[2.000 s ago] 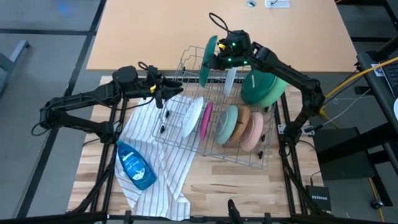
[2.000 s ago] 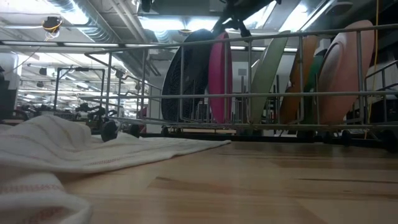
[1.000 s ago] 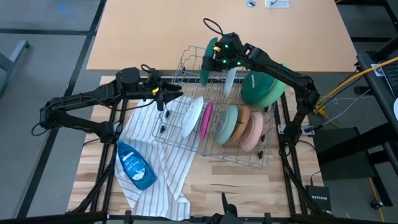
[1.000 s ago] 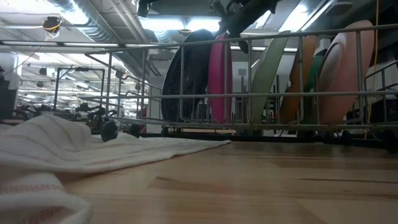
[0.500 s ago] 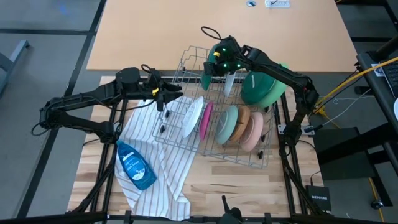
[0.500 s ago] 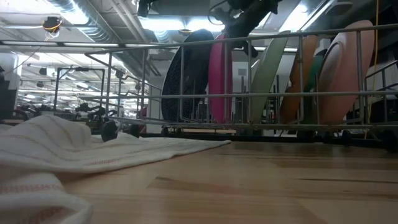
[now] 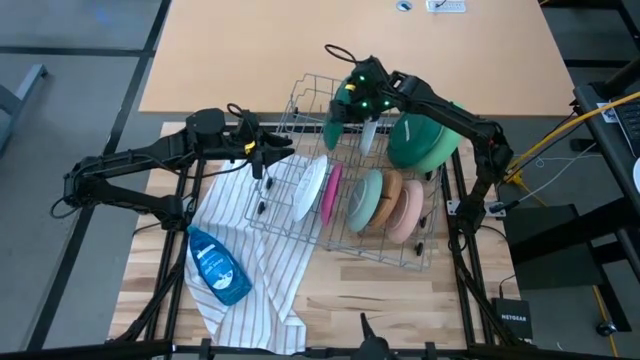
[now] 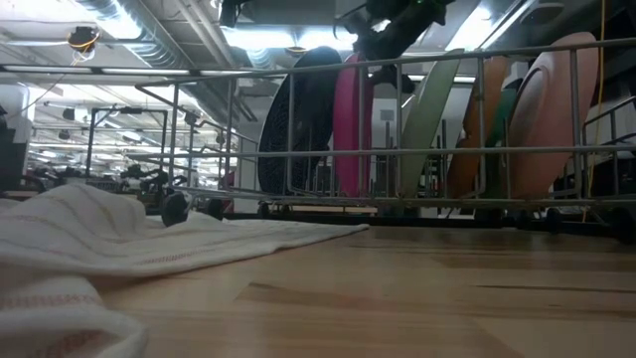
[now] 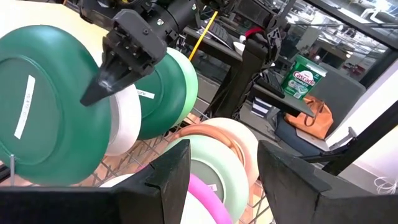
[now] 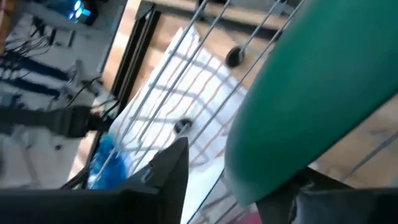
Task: Sort dishes
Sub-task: Put the dark green plate in the dish rack, then return to Home Position
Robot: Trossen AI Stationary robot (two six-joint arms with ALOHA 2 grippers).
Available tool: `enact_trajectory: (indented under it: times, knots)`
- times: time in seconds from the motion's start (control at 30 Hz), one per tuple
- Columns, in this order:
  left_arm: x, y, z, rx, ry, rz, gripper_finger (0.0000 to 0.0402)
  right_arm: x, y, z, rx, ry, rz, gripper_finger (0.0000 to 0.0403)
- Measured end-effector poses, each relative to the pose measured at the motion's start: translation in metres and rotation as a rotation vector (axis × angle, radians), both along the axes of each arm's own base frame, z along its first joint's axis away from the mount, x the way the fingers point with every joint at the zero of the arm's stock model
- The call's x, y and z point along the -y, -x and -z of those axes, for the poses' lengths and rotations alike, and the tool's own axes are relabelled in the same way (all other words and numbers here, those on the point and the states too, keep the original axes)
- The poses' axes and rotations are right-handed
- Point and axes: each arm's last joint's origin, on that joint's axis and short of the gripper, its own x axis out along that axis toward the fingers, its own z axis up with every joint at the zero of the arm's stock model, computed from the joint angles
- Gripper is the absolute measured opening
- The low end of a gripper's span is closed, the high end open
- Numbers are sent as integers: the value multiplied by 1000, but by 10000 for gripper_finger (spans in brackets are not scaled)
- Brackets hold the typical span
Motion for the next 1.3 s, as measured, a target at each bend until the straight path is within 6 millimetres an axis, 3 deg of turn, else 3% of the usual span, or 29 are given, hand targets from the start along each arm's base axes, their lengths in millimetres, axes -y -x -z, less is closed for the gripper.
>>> enact_trajectory:
  times: [0.17,0.3,0.53,0.7,0.83,0.93,1.17,1.3]
  knots:
    - [1,4,-3,13,-4,0,175,4,15,-6,-59,-104,56,160]
    - [3,9,-7,30,-9,-1,175,4,30,-19,-156,-73,110,160]
    - [4,27,-18,61,-100,-11,175,-6,41,-63,-84,52,58,160]
    - [1,50,-25,61,-120,-62,175,-18,57,-101,-26,137,6,160]
    - [2,74,-25,-1,-178,-112,175,-38,82,-128,-25,220,-49,160]
    - [5,95,-24,-55,-234,-135,175,-58,99,-138,-73,298,-32,160]
    - [16,133,-22,-118,-283,-200,175,-116,140,-141,-252,406,-29,160]
    - [22,143,-4,-132,-262,-174,175,-146,152,-133,-240,436,-55,160]
